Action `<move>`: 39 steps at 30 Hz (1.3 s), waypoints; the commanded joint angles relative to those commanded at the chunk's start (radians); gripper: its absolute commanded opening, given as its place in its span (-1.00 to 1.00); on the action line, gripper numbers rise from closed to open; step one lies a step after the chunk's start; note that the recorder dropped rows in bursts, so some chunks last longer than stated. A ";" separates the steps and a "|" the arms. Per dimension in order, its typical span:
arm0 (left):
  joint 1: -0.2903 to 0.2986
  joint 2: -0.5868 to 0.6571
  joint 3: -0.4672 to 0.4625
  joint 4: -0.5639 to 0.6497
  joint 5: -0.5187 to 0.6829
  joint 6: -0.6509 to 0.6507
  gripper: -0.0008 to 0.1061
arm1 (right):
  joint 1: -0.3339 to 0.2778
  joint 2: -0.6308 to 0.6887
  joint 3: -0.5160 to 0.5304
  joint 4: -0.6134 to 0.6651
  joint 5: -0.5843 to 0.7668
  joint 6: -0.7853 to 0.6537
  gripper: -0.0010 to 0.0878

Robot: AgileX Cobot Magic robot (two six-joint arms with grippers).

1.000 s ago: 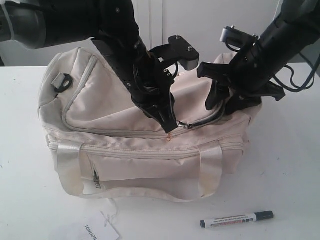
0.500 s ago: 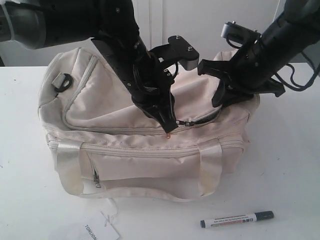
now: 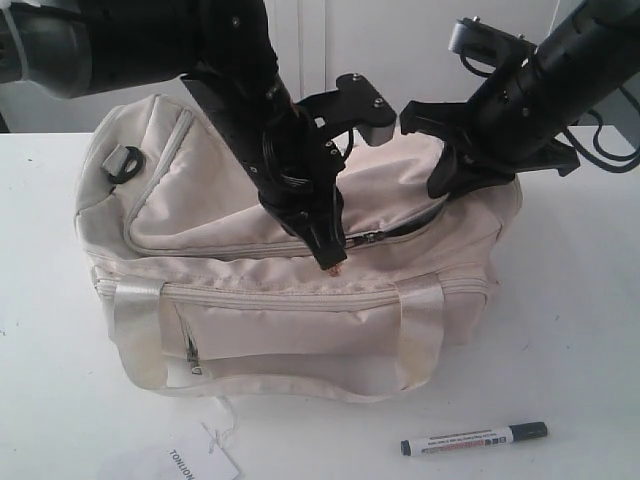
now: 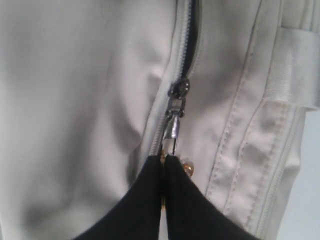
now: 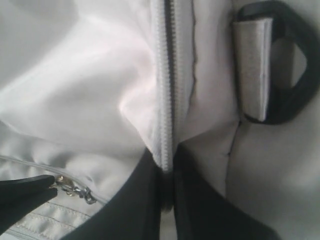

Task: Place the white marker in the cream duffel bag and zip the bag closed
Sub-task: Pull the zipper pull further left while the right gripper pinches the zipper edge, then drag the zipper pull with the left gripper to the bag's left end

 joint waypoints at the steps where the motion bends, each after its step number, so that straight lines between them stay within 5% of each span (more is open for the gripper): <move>1: 0.002 0.000 0.000 0.000 0.003 0.000 -0.99 | 0.000 0.000 0.000 0.000 0.000 0.000 -0.98; 28: 0.015 0.000 0.000 0.110 0.056 0.000 -0.99 | 0.000 0.000 0.000 -0.016 -0.006 0.008 -0.98; 39: 0.127 -0.002 0.000 -0.045 0.107 0.072 -0.99 | 0.000 0.000 0.000 -0.016 -0.022 0.008 -0.98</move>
